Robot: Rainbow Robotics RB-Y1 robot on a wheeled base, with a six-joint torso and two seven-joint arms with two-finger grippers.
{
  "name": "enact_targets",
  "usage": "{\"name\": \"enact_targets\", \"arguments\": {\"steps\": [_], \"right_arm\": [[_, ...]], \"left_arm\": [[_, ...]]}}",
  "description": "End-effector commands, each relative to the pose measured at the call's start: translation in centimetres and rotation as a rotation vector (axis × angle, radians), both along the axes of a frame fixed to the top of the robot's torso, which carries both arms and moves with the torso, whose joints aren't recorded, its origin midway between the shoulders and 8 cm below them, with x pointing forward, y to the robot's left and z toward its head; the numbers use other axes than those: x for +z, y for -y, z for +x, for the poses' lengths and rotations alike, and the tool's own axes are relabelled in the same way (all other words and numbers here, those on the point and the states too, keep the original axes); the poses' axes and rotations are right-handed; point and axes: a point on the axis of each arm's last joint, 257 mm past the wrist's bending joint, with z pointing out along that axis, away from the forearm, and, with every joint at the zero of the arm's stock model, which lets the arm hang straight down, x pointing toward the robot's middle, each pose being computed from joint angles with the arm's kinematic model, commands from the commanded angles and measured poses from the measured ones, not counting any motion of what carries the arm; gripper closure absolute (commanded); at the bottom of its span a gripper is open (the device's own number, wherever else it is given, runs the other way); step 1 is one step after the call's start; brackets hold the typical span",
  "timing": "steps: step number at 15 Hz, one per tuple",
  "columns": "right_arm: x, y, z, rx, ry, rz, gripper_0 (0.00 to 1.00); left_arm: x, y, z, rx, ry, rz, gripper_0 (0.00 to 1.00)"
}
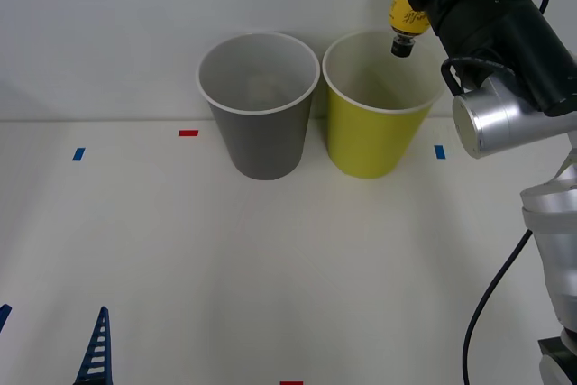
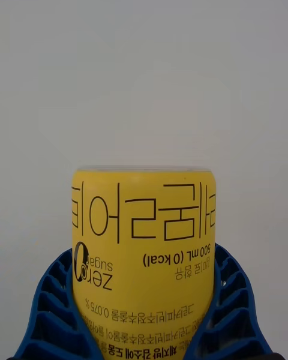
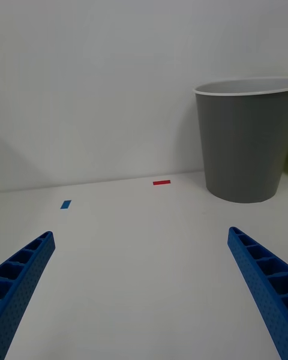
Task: Put cans in the gray bin and PET bottles in the light green bin.
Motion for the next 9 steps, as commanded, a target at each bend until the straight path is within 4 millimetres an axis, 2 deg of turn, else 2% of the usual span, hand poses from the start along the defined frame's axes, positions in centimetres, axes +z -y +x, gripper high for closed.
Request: {"name": "enact_targets", "arguments": {"steps": [1,2,3,4,5,9], "right_arm": [[-0.07,-0.19,0.0,-0.001,0.003,-0.011,1.0],[-0.14,-0.39,-0.02,0.001,0.002,-0.012,0.89],[-0.22,-0.47,-0.01,0.002,0.0,-0.015,0.42],[-0.2,-0.44,-0.01,0.003,0.0,-0.01,0.06],[-0.18,-0.44,-0.01,0.001,0.001,-0.011,0.0],[-0.36,-0.7,-0.01,0.003,-0.003,-0.007,0.0]], "left_arm": [[0.0,0.0,0.0,0.0,0.0,0.0,0.0],[0.0,0.0,0.0,0.0,0.0,0.0,0.0],[0.0,0.0,0.0,0.0,0.0,0.0,0.0],[0.0,0.0,0.0,0.0,0.0,0.0,0.0],[0.0,0.0,0.0,0.0,0.0,0.0,0.0],[0.0,0.0,0.0,0.0,0.0,0.0,0.0]]}}
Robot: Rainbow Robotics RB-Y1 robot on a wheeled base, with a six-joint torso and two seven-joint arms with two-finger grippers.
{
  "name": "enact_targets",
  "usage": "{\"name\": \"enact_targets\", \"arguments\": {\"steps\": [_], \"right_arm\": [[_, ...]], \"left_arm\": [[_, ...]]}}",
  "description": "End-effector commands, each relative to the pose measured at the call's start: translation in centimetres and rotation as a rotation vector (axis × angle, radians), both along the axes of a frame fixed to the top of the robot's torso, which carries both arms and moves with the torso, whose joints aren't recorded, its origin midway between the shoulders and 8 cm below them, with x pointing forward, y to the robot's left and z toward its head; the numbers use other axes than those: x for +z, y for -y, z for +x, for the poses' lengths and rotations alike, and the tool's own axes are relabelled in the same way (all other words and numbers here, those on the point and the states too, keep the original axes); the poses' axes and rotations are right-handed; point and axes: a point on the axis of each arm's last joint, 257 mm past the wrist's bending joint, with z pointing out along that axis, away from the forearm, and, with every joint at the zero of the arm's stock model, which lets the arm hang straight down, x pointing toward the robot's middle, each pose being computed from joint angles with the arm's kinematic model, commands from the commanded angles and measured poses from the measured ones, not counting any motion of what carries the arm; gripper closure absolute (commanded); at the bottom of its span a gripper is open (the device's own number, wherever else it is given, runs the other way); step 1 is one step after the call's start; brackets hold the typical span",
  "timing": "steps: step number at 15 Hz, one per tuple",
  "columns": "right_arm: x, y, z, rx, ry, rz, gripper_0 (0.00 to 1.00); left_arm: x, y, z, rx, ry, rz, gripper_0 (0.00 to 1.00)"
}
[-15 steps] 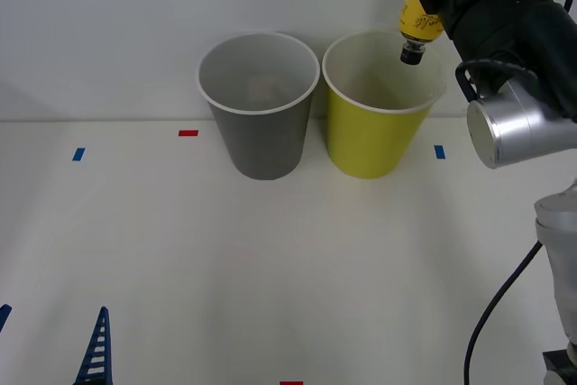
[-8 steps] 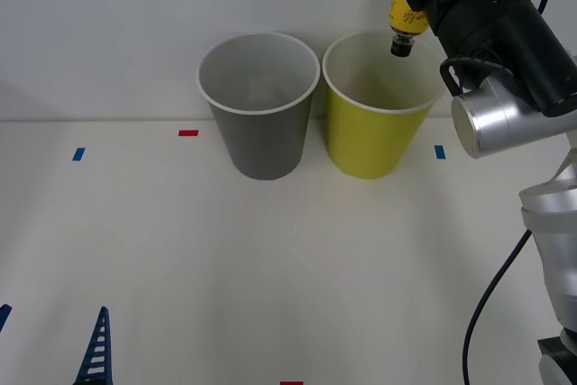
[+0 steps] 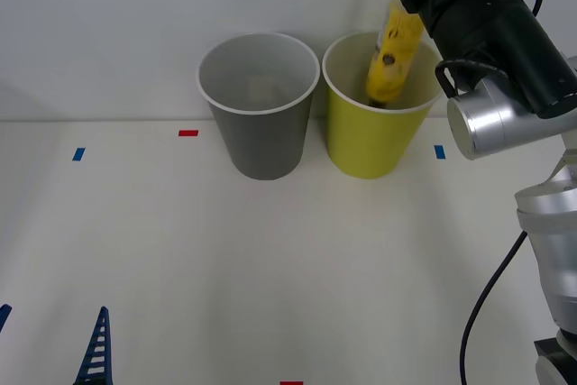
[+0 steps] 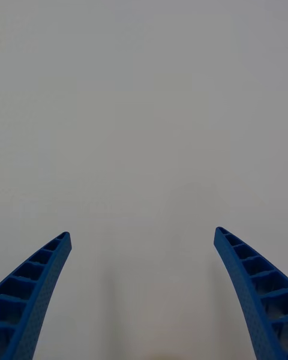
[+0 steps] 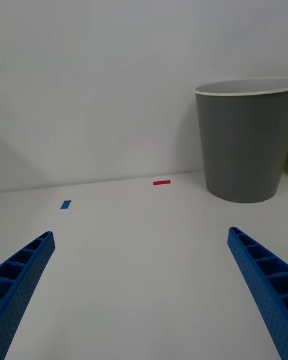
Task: Put cans in the gray bin and PET bottles in the light green bin.
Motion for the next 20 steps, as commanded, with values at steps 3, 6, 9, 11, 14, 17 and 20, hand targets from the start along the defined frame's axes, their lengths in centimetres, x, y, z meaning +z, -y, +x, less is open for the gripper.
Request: {"name": "enact_targets", "arguments": {"steps": [3,6,9,11,14,17,20], "right_arm": [[0.1,0.2,0.0,-0.006,0.0,0.002,0.0],[0.1,0.8,0.1,-0.015,0.0,0.003,0.0],[-1.1,2.0,-0.8,-0.03,-0.008,0.006,0.0],[-1.8,3.1,-2.3,-0.04,-0.007,0.014,0.0],[-2.3,4.4,-5.1,-0.049,0.008,0.005,0.0],[-3.8,5.4,-7.9,-0.05,-0.003,-0.015,0.0],[-6.7,6.6,-10.3,-0.043,-0.016,-0.03,0.0]], "left_arm": [[0.0,0.0,0.0,0.0,0.0,0.0,0.0],[0.0,0.0,0.0,0.0,0.0,0.0,0.0],[0.0,0.0,0.0,0.0,0.0,0.0,0.0],[0.0,0.0,0.0,0.0,0.0,0.0,0.0],[0.0,0.0,0.0,0.0,0.0,0.0,0.0],[0.0,0.0,0.0,0.0,0.0,0.0,0.0],[0.0,0.0,0.0,0.0,0.0,0.0,0.0]]}}
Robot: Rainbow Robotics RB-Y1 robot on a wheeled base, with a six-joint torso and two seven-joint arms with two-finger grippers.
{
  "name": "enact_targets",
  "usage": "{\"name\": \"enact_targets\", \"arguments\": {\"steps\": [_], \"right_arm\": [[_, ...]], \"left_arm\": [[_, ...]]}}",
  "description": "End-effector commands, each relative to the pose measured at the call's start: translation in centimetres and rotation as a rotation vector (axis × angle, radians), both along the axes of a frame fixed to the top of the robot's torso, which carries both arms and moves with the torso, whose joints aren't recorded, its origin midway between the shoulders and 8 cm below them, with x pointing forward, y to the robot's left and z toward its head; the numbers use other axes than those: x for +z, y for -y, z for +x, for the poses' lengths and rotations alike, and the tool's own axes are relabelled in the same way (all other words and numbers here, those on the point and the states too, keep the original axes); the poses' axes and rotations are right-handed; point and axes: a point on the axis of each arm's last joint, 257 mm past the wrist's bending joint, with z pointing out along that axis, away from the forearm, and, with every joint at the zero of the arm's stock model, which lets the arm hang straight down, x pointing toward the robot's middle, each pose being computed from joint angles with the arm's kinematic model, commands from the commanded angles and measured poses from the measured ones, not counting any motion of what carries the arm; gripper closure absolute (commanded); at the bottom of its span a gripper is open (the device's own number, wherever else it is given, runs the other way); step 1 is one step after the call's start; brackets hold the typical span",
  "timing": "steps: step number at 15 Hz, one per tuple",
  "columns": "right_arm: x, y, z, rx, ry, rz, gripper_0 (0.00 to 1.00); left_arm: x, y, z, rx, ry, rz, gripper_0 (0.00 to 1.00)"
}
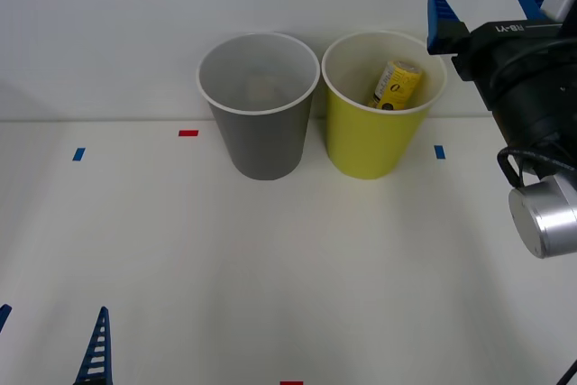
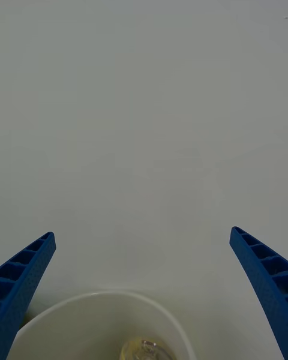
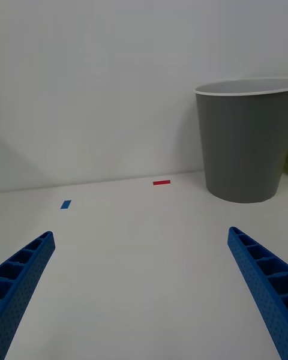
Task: Put cans in the gray bin and PET bottles in the light green bin.
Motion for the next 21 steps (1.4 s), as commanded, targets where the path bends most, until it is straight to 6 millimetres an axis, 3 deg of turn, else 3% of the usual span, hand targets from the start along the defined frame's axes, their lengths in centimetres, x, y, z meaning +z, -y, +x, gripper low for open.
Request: {"name": "enact_targets", "arguments": {"steps": [1,7,12,21], "right_arm": [[-2.2,0.9,-2.3,0.016,0.011,-0.019,0.0],[-5.2,3.2,-8.0,-0.01,-0.015,-0.058,0.0],[-9.0,4.5,-11.9,-0.011,-0.044,-0.021,0.0],[-12.2,5.3,-18.8,0.002,-0.029,-0.021,0.0]], "left_arm": [[0.0,0.0,0.0,0.0,0.0,0.0,0.0],[0.0,0.0,0.0,0.0,0.0,0.0,0.0],[0.0,0.0,0.0,0.0,0.0,0.0,0.0],[0.0,0.0,0.0,0.0,0.0,0.0,0.0]]}}
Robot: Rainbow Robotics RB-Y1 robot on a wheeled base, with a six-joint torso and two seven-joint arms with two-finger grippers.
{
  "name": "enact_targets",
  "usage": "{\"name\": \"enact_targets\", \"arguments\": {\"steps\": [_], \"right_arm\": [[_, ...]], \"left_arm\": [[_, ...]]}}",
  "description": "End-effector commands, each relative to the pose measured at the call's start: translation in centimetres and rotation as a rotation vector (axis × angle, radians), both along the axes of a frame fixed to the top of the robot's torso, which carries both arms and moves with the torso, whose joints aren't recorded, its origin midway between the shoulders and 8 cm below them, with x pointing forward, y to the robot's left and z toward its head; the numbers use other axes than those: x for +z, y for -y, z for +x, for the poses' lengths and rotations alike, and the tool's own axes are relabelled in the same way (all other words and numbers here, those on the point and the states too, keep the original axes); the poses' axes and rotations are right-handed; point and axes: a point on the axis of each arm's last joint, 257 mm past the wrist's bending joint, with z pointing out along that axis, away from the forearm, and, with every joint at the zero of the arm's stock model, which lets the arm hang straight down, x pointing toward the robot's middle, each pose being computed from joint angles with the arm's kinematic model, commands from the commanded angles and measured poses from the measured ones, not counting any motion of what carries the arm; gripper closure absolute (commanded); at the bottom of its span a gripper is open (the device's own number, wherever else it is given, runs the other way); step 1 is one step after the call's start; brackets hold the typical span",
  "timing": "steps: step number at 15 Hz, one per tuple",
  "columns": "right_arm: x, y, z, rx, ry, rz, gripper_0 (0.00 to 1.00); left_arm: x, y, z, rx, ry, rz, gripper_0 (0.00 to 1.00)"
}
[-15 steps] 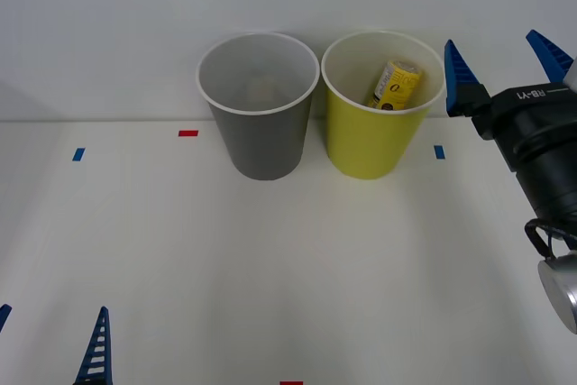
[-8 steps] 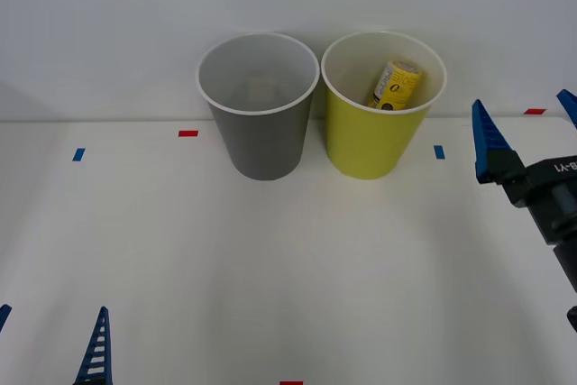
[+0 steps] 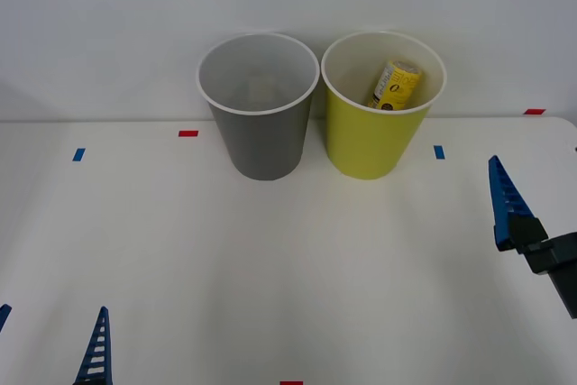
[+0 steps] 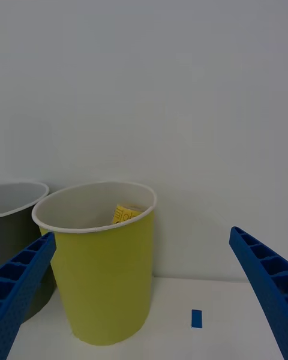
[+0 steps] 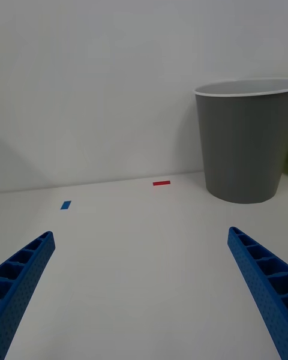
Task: Put cans in the gray bin and PET bottles in the light green bin.
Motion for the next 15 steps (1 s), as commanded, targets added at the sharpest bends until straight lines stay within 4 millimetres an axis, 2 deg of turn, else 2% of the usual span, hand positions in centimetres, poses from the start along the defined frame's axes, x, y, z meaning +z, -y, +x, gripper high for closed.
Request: {"name": "enact_targets", "arguments": {"steps": [1,6,11,15], "right_arm": [[-0.9,0.2,-2.6,-0.005,0.006,-0.003,0.0],[-2.8,0.2,-5.5,-0.038,-0.018,-0.079,0.0],[-6.1,1.8,-7.6,-0.069,-0.022,-0.034,0.0],[-7.4,0.6,-9.6,-0.041,-0.059,-0.019,0.0]], "left_arm": [[0.0,0.0,0.0,0.0,0.0,0.0,0.0],[0.0,0.0,0.0,0.0,0.0,0.0,0.0],[0.0,0.0,0.0,0.0,0.0,0.0,0.0],[0.0,0.0,0.0,0.0,0.0,0.0,0.0]]}}
